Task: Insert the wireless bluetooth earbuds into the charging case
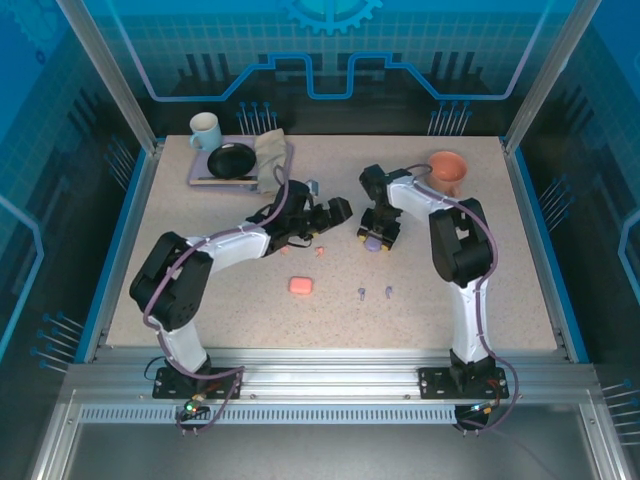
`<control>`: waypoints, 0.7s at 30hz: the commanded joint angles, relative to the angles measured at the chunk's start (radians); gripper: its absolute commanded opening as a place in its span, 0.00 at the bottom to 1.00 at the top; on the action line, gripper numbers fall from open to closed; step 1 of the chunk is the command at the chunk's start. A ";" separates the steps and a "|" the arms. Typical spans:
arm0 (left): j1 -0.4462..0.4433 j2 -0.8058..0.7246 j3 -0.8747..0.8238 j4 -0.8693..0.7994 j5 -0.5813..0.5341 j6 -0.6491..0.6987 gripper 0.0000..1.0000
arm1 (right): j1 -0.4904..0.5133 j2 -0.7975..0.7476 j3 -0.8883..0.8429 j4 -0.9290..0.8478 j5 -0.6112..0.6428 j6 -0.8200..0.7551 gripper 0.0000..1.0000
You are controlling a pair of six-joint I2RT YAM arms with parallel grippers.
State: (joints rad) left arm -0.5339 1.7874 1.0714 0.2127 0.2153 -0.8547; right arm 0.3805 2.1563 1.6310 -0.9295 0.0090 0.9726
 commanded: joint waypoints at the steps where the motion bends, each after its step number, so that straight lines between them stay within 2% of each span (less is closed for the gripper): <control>1: -0.024 0.042 -0.041 0.126 0.057 -0.047 0.98 | -0.044 -0.035 -0.043 0.051 -0.049 0.112 0.49; 7: -0.050 0.106 -0.072 0.240 0.072 -0.094 0.96 | -0.070 -0.044 -0.059 0.077 -0.077 0.139 0.49; 21: -0.093 0.224 -0.055 0.369 0.084 -0.146 0.82 | -0.095 -0.098 -0.066 0.119 -0.122 0.158 0.47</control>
State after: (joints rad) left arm -0.6167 1.9892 1.0107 0.5148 0.2726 -0.9863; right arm 0.2996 2.1029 1.5631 -0.8173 -0.1055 1.1118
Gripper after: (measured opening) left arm 0.832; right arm 0.477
